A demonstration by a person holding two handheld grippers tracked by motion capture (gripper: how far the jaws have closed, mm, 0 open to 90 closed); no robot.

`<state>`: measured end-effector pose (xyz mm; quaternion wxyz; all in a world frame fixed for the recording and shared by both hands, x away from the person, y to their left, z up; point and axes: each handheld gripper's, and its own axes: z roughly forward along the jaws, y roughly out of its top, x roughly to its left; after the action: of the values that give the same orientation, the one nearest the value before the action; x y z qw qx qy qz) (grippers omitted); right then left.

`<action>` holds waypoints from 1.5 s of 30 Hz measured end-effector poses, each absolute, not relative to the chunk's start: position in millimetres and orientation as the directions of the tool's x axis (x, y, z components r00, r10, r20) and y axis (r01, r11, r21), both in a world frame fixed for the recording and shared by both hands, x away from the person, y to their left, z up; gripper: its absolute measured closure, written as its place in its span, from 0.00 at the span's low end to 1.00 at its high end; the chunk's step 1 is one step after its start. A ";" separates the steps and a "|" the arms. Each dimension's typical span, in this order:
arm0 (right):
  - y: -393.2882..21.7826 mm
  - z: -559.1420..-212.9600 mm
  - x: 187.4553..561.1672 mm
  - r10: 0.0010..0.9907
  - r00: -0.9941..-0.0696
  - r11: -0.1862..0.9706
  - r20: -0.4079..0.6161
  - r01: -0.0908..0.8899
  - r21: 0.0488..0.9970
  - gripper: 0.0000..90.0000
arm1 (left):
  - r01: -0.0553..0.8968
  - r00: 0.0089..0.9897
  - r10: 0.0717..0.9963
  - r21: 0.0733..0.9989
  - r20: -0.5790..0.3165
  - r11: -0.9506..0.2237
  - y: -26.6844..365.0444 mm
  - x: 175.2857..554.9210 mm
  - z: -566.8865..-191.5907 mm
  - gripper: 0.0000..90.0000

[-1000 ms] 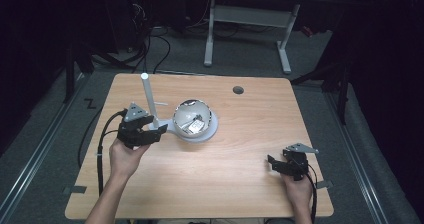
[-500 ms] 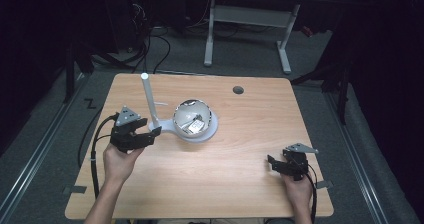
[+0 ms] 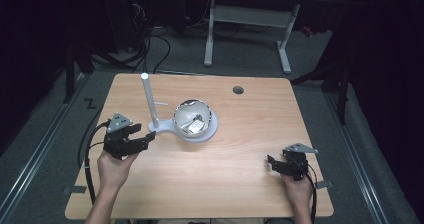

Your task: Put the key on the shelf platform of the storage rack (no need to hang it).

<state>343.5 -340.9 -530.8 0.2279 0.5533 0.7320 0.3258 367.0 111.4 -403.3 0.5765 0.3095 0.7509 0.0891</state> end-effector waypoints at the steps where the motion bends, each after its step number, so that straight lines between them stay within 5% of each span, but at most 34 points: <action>1: -340.7 -530.8 343.5 0.959 -0.283 0.175 0.027 0.661 0.729 0.33 | 0.360 -0.151 0.560 0.483 -0.814 0.798 112.3 366.2 -404.0 0.44; 45: -339.8 -530.8 343.2 0.958 -0.285 0.184 0.017 0.661 0.727 0.33 | 0.355 -0.256 0.506 0.407 -0.824 0.842 125.3 358.1 -452.3 0.43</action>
<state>343.2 -339.8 -530.8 0.2306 0.5516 0.7340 0.3223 358.1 125.3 -452.3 0.5456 0.2729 0.7894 0.0692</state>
